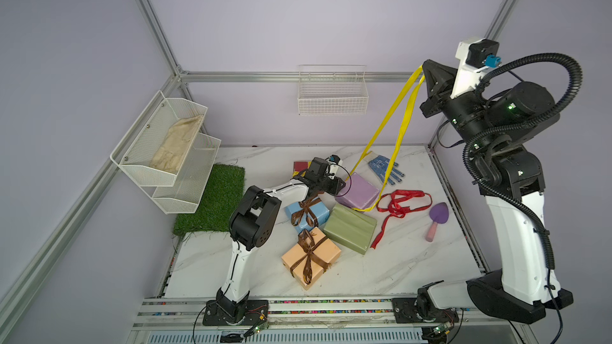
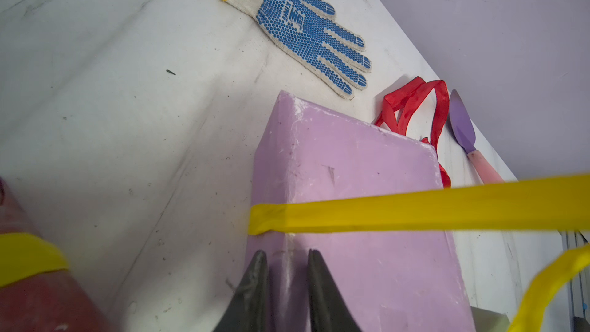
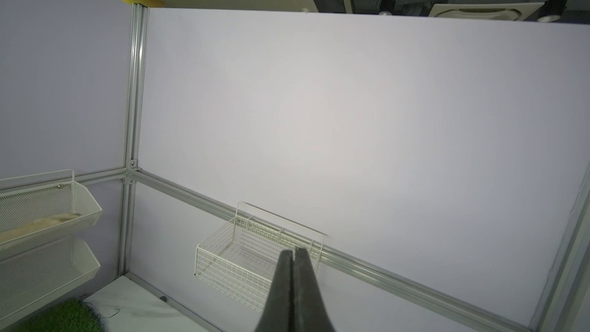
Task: Untie the ribbon bows on the gift boxes
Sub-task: Pull the ribbon from the gift box.
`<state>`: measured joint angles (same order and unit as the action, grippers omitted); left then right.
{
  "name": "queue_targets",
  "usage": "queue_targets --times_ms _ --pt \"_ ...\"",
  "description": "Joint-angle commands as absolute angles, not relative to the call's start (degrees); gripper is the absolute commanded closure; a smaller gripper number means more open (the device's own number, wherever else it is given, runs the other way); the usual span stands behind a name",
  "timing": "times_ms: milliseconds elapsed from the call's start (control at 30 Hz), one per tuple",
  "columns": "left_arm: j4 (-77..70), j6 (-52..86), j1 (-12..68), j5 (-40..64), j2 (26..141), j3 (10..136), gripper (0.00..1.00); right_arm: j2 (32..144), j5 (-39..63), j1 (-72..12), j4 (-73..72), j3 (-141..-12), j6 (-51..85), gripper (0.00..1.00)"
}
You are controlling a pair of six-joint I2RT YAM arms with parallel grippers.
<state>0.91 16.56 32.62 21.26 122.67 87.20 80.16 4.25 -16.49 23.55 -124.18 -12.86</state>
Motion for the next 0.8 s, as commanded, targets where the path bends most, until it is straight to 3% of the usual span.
queue_targets --times_ms 0,767 --pt "1.2 17.4 31.6 19.5 121.7 84.9 0.76 79.4 1.8 -16.4 20.5 -127.4 -16.7 1.00" --pt "0.0 19.3 31.1 19.2 121.9 85.3 0.76 80.5 -3.4 -16.4 21.4 -138.2 -24.7 1.00"
